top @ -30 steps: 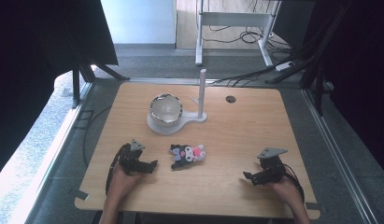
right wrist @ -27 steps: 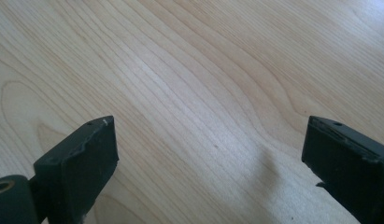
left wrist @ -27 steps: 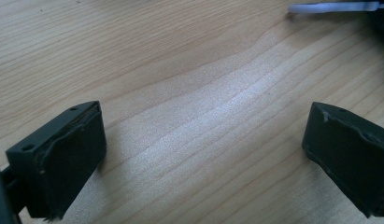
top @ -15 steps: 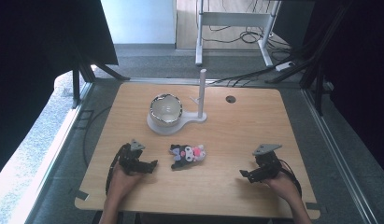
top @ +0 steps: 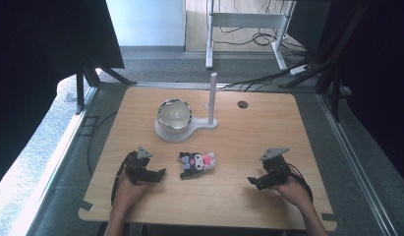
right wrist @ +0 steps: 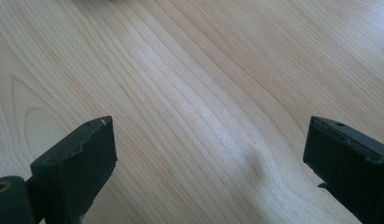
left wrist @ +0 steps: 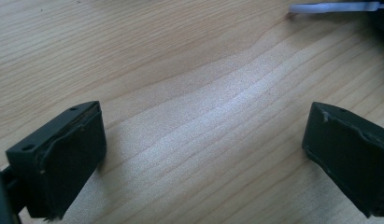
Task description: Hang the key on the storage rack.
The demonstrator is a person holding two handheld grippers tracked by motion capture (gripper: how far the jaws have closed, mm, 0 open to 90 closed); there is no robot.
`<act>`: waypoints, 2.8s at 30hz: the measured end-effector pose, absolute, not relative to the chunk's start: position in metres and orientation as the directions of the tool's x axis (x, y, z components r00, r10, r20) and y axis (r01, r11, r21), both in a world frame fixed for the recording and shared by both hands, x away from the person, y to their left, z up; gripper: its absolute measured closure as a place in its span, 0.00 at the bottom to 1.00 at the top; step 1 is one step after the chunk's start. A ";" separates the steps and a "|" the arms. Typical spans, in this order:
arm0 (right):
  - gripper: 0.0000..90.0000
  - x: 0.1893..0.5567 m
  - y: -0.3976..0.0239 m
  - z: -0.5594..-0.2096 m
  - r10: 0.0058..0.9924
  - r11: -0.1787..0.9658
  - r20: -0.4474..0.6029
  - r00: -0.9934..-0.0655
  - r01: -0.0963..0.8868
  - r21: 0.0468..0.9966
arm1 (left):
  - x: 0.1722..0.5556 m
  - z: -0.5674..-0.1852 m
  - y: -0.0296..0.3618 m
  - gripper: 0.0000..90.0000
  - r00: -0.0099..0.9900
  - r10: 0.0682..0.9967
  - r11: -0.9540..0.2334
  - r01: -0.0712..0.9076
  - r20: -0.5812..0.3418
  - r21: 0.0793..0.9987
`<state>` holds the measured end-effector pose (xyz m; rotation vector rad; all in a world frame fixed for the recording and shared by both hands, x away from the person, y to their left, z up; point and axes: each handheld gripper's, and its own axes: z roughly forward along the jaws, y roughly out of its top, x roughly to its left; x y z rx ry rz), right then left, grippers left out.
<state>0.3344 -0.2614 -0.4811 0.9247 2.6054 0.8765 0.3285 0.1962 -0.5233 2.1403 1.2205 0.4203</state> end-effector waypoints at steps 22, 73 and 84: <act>0.03 0.355 -0.225 -0.473 0.559 0.694 -0.037 -0.828 0.443 0.568 | 0.329 -0.523 0.196 0.00 0.520 0.854 -0.372 0.652 -0.033 0.661; 0.10 0.397 -0.117 -0.461 0.246 0.884 -0.055 -0.968 0.201 0.422 | 0.329 -0.523 0.196 0.00 0.520 0.854 -0.372 0.651 -0.032 0.662; 0.12 0.403 -0.083 -0.468 0.169 0.922 -0.047 -0.984 0.141 0.362 | 0.329 -0.523 0.196 0.00 0.520 0.853 -0.372 0.651 -0.032 0.662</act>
